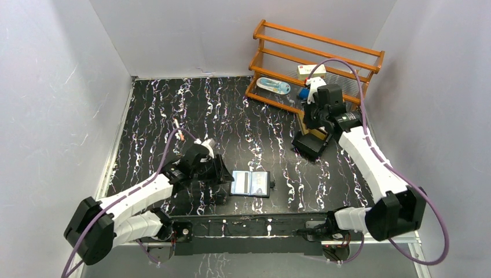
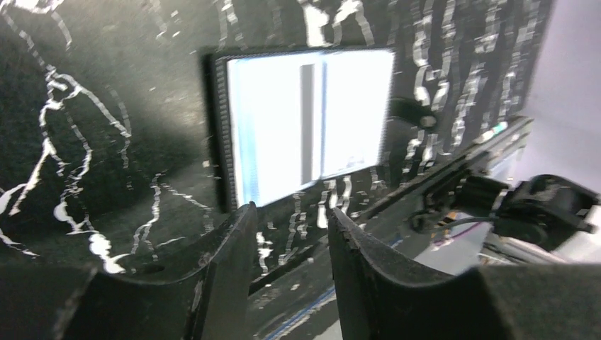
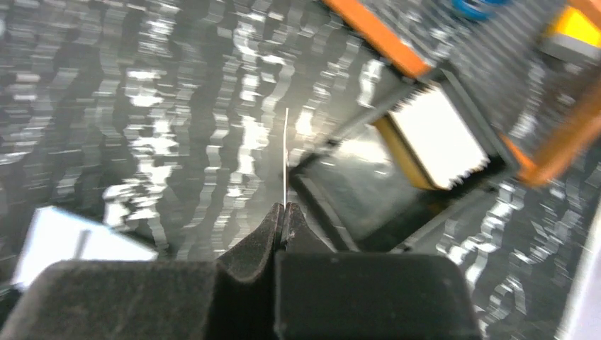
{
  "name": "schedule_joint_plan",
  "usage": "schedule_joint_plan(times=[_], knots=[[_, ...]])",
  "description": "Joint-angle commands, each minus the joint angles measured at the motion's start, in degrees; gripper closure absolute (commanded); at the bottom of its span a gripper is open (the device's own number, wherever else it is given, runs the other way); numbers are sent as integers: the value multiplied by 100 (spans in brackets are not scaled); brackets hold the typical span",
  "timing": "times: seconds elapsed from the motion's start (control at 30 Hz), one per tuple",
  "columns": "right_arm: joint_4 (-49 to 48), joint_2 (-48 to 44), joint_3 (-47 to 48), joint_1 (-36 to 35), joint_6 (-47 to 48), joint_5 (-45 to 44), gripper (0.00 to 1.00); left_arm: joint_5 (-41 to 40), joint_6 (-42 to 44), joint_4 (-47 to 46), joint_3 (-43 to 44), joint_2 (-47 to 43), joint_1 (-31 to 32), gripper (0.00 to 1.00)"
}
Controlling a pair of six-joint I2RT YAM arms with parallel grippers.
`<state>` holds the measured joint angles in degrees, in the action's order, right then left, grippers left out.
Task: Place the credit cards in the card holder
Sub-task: Pick up the credit card from the card box, then pass from the right arm to the left
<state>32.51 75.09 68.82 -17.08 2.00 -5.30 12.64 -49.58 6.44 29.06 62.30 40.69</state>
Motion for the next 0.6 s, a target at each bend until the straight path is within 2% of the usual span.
schedule_joint_plan(times=[0.0, 0.13, 0.23, 0.37, 0.57], knots=[[-631, -638, -147, -200, -1313, 2007, 100, 79, -157, 200, 605, -528, 11, 59], [-2284, -1242, -985, -273, -2853, 3521, 100, 497, -444, -295, 928, -812, 10, 56], [-3655, -1511, -1701, -380, -4144, 4247, 100, 663, -839, -902, 954, -1048, 9, 53], [-4492, -1700, -2140, -503, -5094, 4586, 100, 615, -1253, -1634, 825, -1288, 10, 49], [-5762, -1989, -2732, -680, -6232, 4829, 100, 610, -1244, -2154, 903, -1117, 9, 48]])
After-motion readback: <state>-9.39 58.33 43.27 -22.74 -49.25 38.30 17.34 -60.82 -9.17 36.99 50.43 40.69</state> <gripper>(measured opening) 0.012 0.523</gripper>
